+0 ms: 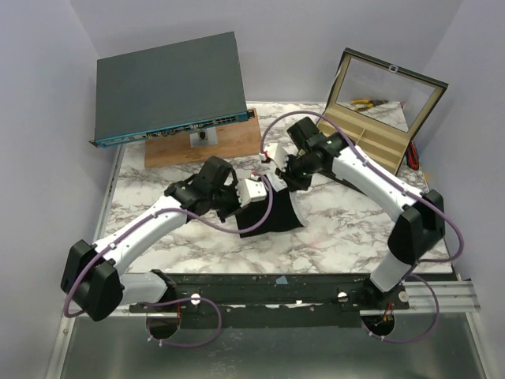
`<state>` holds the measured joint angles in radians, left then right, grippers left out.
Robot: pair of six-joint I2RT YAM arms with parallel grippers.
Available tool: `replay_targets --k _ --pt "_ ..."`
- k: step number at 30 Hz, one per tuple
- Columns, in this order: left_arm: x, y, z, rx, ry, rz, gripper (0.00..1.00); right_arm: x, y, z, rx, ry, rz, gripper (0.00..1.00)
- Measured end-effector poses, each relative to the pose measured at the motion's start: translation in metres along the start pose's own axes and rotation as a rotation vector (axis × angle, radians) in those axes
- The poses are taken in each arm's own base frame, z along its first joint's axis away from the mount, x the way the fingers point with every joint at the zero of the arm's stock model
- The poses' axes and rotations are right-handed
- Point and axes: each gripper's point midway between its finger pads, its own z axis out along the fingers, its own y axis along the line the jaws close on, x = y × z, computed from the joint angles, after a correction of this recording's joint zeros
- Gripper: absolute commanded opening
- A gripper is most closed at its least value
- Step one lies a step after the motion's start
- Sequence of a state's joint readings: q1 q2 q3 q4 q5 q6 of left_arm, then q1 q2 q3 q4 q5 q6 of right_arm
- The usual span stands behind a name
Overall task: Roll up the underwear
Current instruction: Fold the underwear at the center of the board.
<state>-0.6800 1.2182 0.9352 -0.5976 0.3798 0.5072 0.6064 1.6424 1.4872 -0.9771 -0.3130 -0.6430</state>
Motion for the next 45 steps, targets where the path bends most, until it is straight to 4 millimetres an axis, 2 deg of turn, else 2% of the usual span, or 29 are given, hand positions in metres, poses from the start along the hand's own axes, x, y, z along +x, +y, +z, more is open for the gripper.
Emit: replay_targets --k 7,12,20,26,31,37,40,42,45 --pt "0.026 0.060 0.016 -0.101 0.070 -0.142 0.00 -0.010 -0.052 0.046 0.070 0.058 -0.033 0.01" --pt "0.044 0.086 0.034 -0.156 0.132 -0.210 0.00 -0.014 -0.081 0.076 0.124 0.071 -0.056 0.01" --pt "0.058 0.110 0.050 -0.256 0.180 -0.294 0.00 -0.020 -0.113 0.098 0.250 0.024 -0.099 0.02" --pt "0.068 0.118 0.057 -0.307 0.217 -0.319 0.00 -0.019 -0.128 0.111 0.324 -0.019 -0.103 0.10" --pt "0.072 0.134 0.061 -0.374 0.249 -0.332 0.00 -0.023 -0.142 0.117 0.393 -0.057 -0.082 0.13" --pt "0.085 0.146 0.071 -0.423 0.321 -0.351 0.01 -0.014 -0.155 0.133 0.438 -0.058 -0.037 0.21" --pt "0.092 0.148 0.072 -0.440 0.357 -0.353 0.13 -0.009 -0.157 0.140 0.443 -0.050 -0.023 0.31" --pt "0.094 0.148 0.072 -0.449 0.373 -0.351 0.21 -0.006 -0.156 0.142 0.443 -0.045 -0.014 0.33" --pt "0.095 0.149 0.071 -0.467 0.386 -0.352 0.38 -0.005 -0.156 0.142 0.445 -0.045 -0.004 0.35"
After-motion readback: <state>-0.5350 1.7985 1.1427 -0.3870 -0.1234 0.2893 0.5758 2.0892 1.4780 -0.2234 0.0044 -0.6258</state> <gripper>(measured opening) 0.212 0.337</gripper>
